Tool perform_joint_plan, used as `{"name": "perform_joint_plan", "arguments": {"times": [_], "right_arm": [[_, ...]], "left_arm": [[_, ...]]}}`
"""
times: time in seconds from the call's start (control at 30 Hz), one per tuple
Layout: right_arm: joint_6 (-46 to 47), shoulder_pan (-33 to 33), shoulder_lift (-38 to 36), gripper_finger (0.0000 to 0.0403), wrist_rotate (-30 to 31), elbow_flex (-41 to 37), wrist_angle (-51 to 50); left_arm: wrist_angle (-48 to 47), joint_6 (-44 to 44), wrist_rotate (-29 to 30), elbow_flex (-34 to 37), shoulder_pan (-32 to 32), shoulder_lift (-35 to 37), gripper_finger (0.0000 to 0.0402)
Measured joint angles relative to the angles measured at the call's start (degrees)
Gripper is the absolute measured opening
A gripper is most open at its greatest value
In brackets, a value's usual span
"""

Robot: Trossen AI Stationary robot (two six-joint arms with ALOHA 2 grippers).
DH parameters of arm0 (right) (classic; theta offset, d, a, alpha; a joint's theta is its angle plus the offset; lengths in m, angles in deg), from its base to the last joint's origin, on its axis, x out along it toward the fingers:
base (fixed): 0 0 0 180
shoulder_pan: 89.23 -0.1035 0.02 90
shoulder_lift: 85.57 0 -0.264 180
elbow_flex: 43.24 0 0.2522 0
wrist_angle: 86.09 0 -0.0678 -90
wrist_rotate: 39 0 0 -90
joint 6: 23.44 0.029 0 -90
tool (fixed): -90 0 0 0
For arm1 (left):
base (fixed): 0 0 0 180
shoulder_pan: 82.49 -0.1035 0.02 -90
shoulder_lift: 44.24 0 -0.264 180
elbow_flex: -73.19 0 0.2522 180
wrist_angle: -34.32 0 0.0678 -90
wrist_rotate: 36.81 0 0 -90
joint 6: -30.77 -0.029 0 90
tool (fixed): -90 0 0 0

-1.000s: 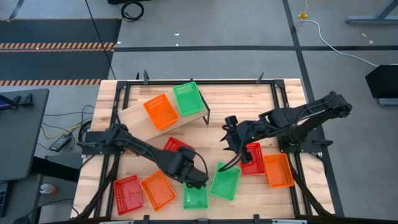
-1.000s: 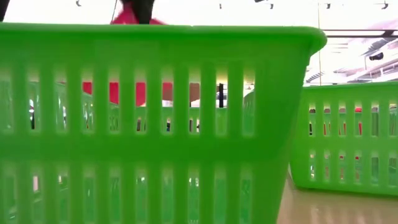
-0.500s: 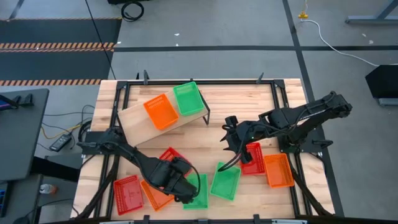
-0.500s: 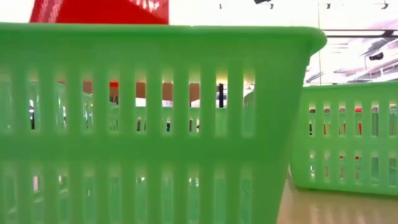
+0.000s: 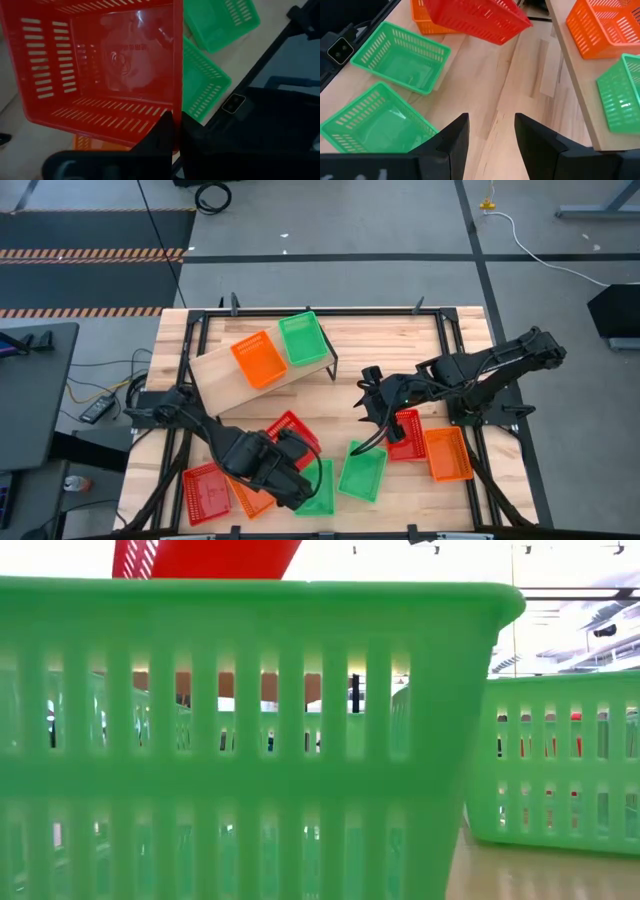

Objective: Stack baskets on shelf by color
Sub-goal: Put the top right red bin on the shelf

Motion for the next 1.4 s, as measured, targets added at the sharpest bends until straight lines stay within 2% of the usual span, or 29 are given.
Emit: {"name": "perform_joint_plan", "arguments": {"times": [0.17,0.37,0.6,0.83,1.03,1.23,1.4], "right_arm": [[0.0,0.0,0.0,0.0165,0.0,0.0,-0.02],[0.0,-0.02,0.0,0.0165,0.0,0.0,-0.07],[0.0,-0.02,0.0,0.0165,-0.31,0.0,-0.1],[0.0,0.0,0.0,0.0165,-0.33,0.0,-0.07],[0.0,0.0,-0.02,0.0165,-0.35,0.0,-0.07],[-0.02,0.0,-0.02,0.0165,-0.37,0.0,-0.52],[-0.02,-0.02,-0.01,0.0165,-0.38,0.0,-0.48]], "left_arm": [[0.04,-0.29,0.76,0.11,0.34,1.87,0.0015],[-0.17,-0.26,4.79,2.62,1.03,4.75,0.0015],[0.01,-2.93,2.99,2.69,1.91,4.88,0.0015],[0.01,-10.27,5.7,2.69,1.6,4.88,0.0015],[0.0,-10.75,3.92,2.73,1.14,6.36,0.0015],[0.0,-10.84,9.24,2.69,2.94,8.58,0.0015],[0.01,-10.81,9.84,3.51,3.41,10.17,0.0015]]}}
